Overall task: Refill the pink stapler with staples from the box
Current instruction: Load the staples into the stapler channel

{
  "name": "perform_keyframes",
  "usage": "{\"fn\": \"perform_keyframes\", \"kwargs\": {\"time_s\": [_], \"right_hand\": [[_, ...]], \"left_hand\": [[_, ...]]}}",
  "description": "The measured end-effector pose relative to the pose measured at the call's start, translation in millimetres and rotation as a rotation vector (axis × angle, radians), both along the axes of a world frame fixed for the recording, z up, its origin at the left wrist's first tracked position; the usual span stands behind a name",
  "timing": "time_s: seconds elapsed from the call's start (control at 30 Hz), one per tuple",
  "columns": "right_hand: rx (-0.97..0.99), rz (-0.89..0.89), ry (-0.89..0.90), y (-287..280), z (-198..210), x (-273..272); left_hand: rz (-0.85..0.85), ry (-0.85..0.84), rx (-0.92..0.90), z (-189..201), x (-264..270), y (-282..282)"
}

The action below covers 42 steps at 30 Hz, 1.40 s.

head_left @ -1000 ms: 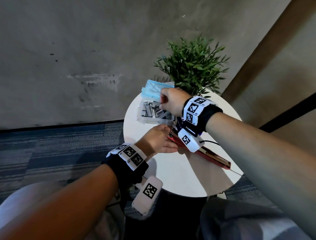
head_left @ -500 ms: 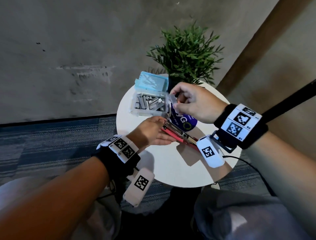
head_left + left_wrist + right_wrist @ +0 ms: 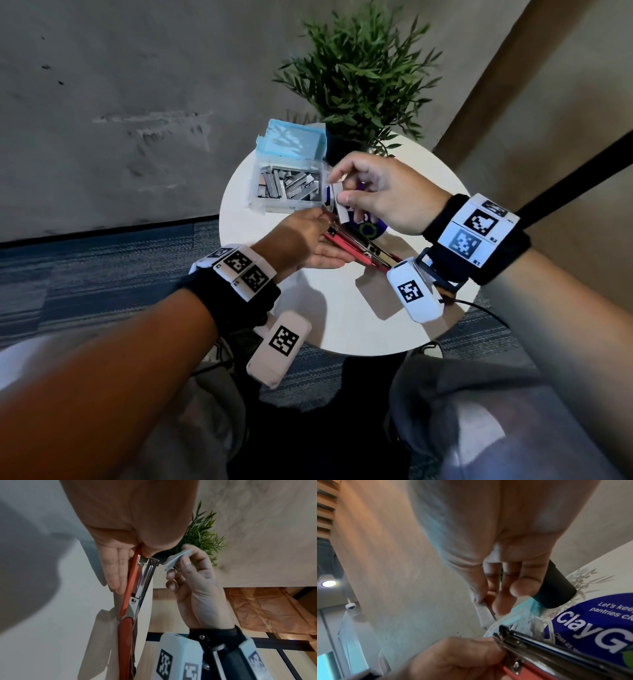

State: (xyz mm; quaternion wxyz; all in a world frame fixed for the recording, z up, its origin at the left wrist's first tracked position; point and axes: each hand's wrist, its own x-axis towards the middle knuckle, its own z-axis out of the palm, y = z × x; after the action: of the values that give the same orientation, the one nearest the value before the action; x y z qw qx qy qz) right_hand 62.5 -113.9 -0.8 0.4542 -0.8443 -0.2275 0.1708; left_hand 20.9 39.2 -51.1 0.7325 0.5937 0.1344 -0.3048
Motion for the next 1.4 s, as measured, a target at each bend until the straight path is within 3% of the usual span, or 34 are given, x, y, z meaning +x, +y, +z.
{"fn": "perform_keyframes", "kwargs": {"time_s": [0.3,0.57,0.93,1.13,1.4], "right_hand": [[0.009,-0.061,0.05,4,-4,0],[-0.166,-0.118,-0.224,8,-7,0],[-0.119,-0.071,-0.035,9,-5,-2],[-0.261,-0.117,-0.215,6,5,-4],[-0.356,-0.111,-0.211,10,11,-13]], "left_hand": [[-0.02,-0.031,0.0,-4,0,-2],[-0.021,-0.017,0.007,-6,1,-3],[-0.021,-0.034,0.029,-8,0,-2],[-0.013,-0.046,0.022,-7,1,0],[-0.006,-0.058,0.047,-8,0,-1]]}}
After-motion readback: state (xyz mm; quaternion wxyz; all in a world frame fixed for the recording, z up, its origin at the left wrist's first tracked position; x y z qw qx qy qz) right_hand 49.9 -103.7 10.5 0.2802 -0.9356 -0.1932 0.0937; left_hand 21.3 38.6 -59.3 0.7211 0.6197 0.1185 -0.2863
